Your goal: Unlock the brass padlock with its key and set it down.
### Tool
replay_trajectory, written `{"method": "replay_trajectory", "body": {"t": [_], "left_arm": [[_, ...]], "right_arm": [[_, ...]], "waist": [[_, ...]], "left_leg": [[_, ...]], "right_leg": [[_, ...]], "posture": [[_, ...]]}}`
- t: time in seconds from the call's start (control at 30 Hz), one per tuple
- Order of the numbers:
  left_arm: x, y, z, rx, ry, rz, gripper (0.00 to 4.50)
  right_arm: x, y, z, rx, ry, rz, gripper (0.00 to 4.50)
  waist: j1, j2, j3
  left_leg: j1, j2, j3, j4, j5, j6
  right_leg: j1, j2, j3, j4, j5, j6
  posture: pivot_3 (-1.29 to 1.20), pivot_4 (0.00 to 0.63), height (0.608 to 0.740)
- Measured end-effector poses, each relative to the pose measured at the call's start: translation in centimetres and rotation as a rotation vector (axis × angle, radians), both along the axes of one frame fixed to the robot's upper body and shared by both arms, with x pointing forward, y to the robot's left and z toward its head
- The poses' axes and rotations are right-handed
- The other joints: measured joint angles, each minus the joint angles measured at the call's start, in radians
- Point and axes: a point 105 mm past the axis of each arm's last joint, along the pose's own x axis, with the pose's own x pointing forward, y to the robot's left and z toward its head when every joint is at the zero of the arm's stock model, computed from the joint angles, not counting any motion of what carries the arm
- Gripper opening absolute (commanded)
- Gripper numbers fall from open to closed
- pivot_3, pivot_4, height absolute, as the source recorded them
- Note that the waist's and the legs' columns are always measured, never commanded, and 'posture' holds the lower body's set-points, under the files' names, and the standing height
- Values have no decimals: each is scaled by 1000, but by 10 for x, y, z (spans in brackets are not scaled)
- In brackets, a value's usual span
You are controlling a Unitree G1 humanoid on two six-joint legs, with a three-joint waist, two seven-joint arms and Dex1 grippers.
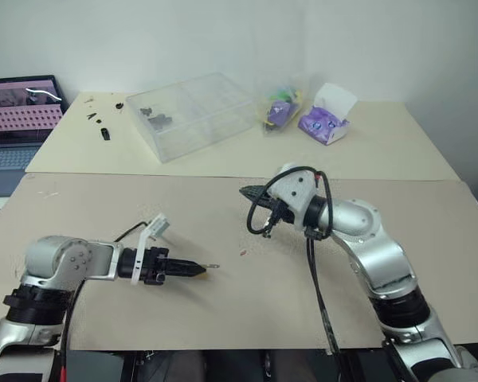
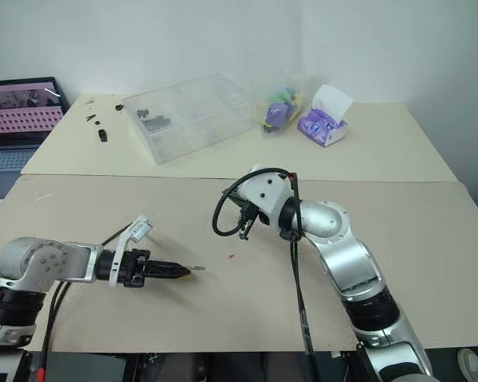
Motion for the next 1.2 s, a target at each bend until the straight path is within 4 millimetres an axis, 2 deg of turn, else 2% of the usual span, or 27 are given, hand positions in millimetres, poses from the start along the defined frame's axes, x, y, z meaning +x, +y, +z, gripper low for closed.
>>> {"method": "replay_trajectory", "body": {"t": [0.23,0.3,0.37,0.57,0.67,0.77,0.87,1.03,1.2], "left_arm": [[5,-1,-13,33,-17,-2,47],[6,-1,-14,40,-28,-5,1081],[7,-4,-12,22,-38,-23,1565],[6,-10,-7,-14,-69,-67,3803],[6,-11,-5,-23,-74,-78,4456],[8,-10,-5,-17,-84,-72,4456],[9,-9,-5,-9,-92,-70,4456],[10,-5,-5,12,-123,-75,4456],[18,16,0,104,-236,-52,4456]], "right_arm": [[-6,-2,-3,9,46,-20,19],[-7,-2,-2,12,48,-19,0],[-7,-2,-1,17,52,-25,0],[-13,0,-4,17,84,8,0],[-23,-1,-18,-23,153,65,0],[-34,-3,-35,-72,241,131,0],[-46,-5,-54,-111,351,216,0],[-45,-4,-59,-118,382,275,0],[-42,-3,-60,-125,384,298,0]], "waist": [[1,0,0],[3,0,0],[6,0,0],[12,1,-1],[11,1,-1],[9,1,-1],[6,1,-1],[6,1,-1],[1,1,-1]], "left_leg": [[0,0,0,0,0,0],[0,0,0,0,0,0],[0,0,0,0,0,0],[6,0,0,3,0,0],[16,0,0,3,0,0],[18,1,0,2,-5,-8],[18,1,0,2,-5,-8],[18,1,-1,1,-5,-8],[17,1,0,-1,-1,-2]], "right_leg": [[0,0,0,0,0,0],[0,0,0,0,0,0],[1,0,0,0,0,0],[7,-1,0,0,-6,-1],[16,-2,0,-1,-8,1],[16,-2,0,-1,-8,1],[15,-2,-1,-1,-8,1],[14,-2,-1,-1,-7,1],[12,-1,-1,-1,-7,0]], "posture": [[0,150,740],[0,150,740],[0,150,740],[0,150,740],[0,150,740],[0,150,740],[0,150,740],[0,150,740],[0,150,740]]}}
